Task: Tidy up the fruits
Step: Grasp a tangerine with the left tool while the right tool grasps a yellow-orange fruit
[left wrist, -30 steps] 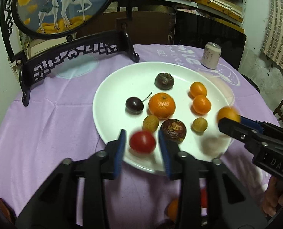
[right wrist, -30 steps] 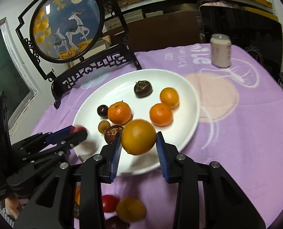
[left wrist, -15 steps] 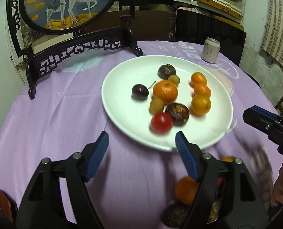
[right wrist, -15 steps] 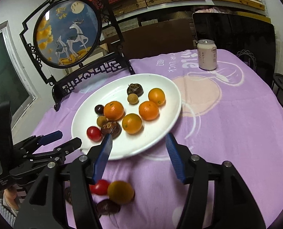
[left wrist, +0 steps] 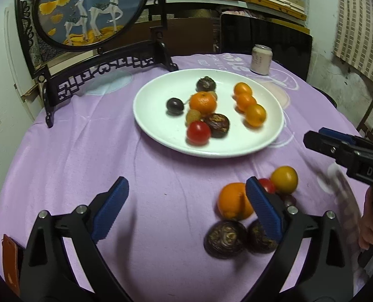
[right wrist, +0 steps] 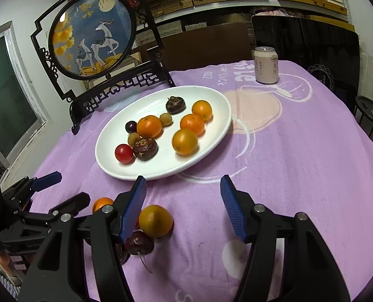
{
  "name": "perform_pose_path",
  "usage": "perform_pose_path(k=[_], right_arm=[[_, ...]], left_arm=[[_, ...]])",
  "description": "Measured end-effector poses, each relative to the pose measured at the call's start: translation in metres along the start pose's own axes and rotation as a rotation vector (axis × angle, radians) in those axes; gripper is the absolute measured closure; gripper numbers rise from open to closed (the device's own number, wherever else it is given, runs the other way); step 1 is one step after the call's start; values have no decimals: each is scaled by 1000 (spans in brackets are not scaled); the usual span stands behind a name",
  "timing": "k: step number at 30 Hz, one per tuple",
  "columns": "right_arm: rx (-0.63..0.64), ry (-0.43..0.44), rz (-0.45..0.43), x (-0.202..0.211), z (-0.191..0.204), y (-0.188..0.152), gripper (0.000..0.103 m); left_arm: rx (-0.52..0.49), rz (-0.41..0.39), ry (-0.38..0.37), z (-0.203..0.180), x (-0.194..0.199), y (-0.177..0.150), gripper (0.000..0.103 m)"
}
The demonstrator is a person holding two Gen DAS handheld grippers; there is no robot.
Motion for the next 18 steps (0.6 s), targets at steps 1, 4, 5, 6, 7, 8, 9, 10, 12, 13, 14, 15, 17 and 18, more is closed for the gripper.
perform_pose_path(k=[1,4,5,6,7,8,9,10,12,13,14,15,17,18], right_arm=[[-8,-3,1,1,-3,-1,42],[-32,-13,-2,2,-9,-1,42],[-39,-15,-1,2,-11,0,41],[-48,-15,1,2,-12,0,41],[-58,-13,7,1,-14,-1,42],[-64,-11,11,1,-15,-1,41],[-68,-11,13,0,-15,-2,41],[-68,-11,14,0,-15,-1,41],[-66,-12,14,0,-15,-1,41],[-63,-12,13,0,-15,-1,41],[-62,-12,13,0,-15,-1,42],[-61,-12,14,0,-14,-1,41],[-59,-13,15,-1,-14,-1,41],[-60,-14,15,-1,-14,-1,41]], left_arm=[[-4,0,-8,-2,0,0,7],[-15,1,-26,-9,0,-2,7],[-20,3,-30,-11,0,-3,6],[-31,7,-33,-13,-1,-4,6],[-39,9,-32,-16,-2,-5,6],[-47,12,-31,-18,-3,-6,6],[-56,19,-31,-20,-5,-8,6],[-62,25,-31,-21,-6,-10,6],[-77,36,-25,-23,-9,-13,6],[-86,41,-15,-23,-11,-15,6],[-92,44,-2,-22,-13,-16,6],[-96,43,7,-20,-14,-16,4],[-91,28,33,-11,-13,-12,3],[-82,16,59,-4,-11,-9,3]])
Point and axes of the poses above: each gripper's, at about its wrist camera, not at the fingertips, and x roughly against the way its jaws point, z to its left, y to its top, the point moved 8 cm from there along -x, roughly the way its jaws point, and after that the axes turned 7 degrees about -z, right-handed, at the moved point
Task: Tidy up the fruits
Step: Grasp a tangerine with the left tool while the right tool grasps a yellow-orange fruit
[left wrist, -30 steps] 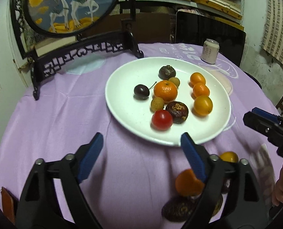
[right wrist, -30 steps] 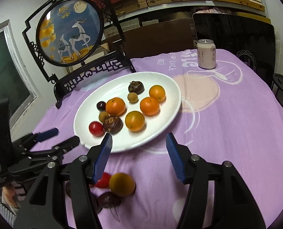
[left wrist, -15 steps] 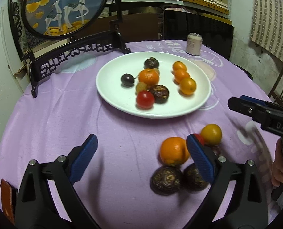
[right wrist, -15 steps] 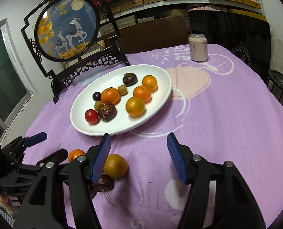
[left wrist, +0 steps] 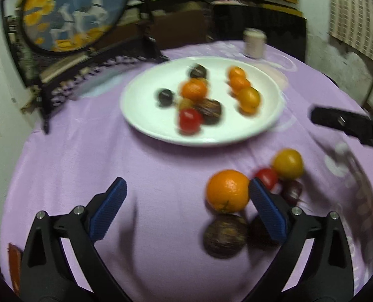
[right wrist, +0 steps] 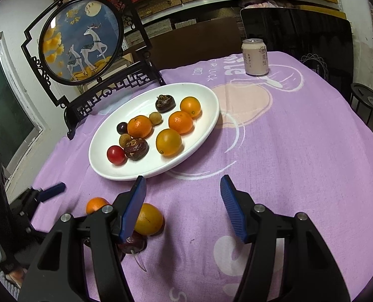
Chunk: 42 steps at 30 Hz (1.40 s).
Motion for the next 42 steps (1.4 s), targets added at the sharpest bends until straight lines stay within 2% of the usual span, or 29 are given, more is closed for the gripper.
perform_pose_path(k=[3,7,9,20,27,30,34,36,39,42], right_arm=[[-8,2,-3,1,-1,1,42],[-11,7,-8,3,0,2,42],[-7,8,-6,3,1,1,41],[-5,4,4,1,0,-1,41],[2,4,6,1,2,-2,41],[1,7,2,2,3,-2,42],[8,10,7,2,5,-3,42],[13,10,10,1,6,-4,42],[13,7,16,0,6,-5,41],[5,2,20,0,4,-6,41]], left_arm=[[67,-12,105,37,4,5,3],[241,-9,85,75,11,2,3],[269,-8,72,79,12,0,3],[91,33,45,33,19,-24,3],[93,83,43,36,13,-36,2],[123,70,60,47,18,-35,2],[200,29,124,73,29,-33,2],[227,23,118,77,31,-36,2],[176,39,74,62,31,-41,2],[96,31,74,47,33,-42,2]])
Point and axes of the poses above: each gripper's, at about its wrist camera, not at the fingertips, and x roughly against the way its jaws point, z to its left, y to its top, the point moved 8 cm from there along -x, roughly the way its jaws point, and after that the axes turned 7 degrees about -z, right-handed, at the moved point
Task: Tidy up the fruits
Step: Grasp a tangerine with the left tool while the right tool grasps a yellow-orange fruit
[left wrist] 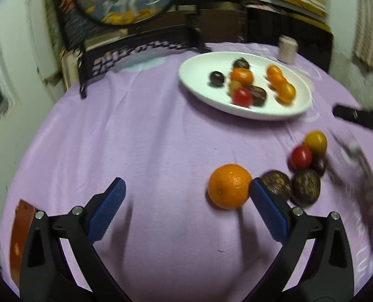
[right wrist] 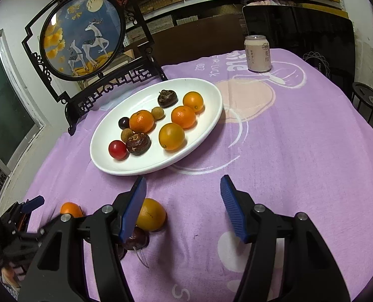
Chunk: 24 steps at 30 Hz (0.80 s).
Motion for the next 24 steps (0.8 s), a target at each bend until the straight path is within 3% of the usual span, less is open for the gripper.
perform_pose_path(k=[3,8,14,16,18,21,24], right_arm=[[-4,3,1,0,0,0,41],[14,9,6,0,4,-1,42],[22,12,9,-1,6,-2,41],[19,14,10,-2,6,-2,42],[19,16,14,-2,6,-3,42],[17,25,23,-3,7,-4,42],[12,43,46,-5,9,-7,42]], left_arm=[[-36,13,-20,-9,-2,-4,2],[-10,23,-52,-10,-5,-4,5],[-14,47,-150,-25,-8,-8,24],[6,56,-192,-28,-8,-9,35],[25,67,-230,-30,-8,-10,60],[33,80,-253,-32,-9,-11,63],[42,67,-218,-27,-8,-9,63]])
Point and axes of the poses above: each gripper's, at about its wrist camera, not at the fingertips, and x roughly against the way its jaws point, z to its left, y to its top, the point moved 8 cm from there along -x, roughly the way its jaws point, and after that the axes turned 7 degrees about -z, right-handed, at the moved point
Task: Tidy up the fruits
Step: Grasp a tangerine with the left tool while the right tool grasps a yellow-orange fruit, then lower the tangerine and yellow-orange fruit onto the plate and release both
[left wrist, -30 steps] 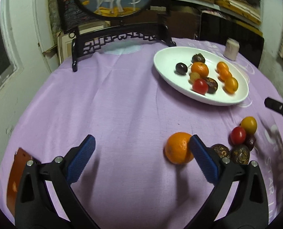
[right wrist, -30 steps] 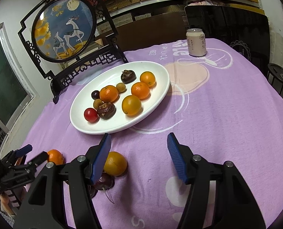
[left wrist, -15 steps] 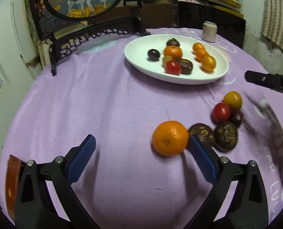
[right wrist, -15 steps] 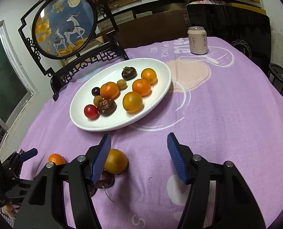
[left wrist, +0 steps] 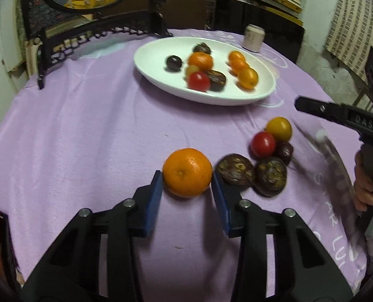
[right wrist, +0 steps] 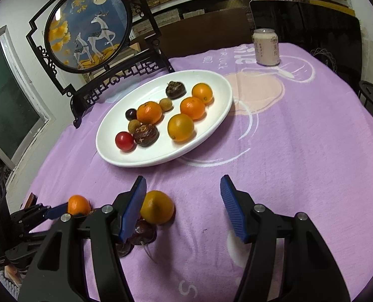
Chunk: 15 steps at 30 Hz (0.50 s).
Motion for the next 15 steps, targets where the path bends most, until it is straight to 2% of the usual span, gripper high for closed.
perform_pose_path(k=[4,7,10,15], right_arm=[[14,14,41,-8,6,-9,42],[30,19,61,-13,12,-16,42],[43,19,71,-18,17,-22,42],[57,50,93,-25,23,-28,59]], left_arm=[[44,-19,84,20,2,6,63],[59,-5,94,25,-1,6,63],[33,-4,106,22,-2,5,63],[15,-3,113,21,-2,3,62]])
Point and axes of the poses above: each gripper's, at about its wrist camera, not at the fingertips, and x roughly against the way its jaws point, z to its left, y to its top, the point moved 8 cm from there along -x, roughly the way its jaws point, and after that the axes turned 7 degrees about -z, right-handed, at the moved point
